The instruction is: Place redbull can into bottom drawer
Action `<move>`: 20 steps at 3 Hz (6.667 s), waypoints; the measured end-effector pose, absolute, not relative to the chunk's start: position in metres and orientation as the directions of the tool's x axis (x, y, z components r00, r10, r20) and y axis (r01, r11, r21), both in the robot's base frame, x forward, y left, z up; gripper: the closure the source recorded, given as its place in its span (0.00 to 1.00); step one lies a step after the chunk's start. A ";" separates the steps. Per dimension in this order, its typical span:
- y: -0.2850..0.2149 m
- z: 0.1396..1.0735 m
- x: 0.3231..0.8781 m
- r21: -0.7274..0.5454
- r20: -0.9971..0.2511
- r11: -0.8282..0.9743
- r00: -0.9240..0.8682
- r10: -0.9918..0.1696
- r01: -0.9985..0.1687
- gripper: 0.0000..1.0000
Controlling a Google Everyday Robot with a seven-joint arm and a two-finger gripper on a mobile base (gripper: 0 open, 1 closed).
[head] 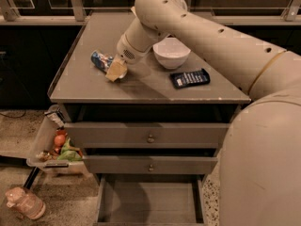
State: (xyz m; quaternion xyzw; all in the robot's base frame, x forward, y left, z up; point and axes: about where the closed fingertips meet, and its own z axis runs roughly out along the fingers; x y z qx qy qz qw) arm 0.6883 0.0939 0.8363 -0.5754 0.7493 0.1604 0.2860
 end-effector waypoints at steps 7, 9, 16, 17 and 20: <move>-0.050 0.815 0.420 0.055 -0.704 0.451 -0.355 -0.615 -0.891 1.00; -0.093 0.663 0.367 0.118 -0.732 0.608 -0.482 -0.480 -0.785 1.00; -0.137 0.345 0.385 0.551 -0.726 0.405 -0.658 -0.201 -0.730 1.00; -0.124 0.317 0.373 0.598 -0.702 0.387 -0.692 -0.169 -0.701 1.00; -0.120 0.215 0.417 0.648 -0.576 0.483 -0.794 -0.196 -0.589 1.00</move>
Offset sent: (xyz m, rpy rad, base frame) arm -0.2475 -0.1438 0.0070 0.1489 0.1111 -0.0006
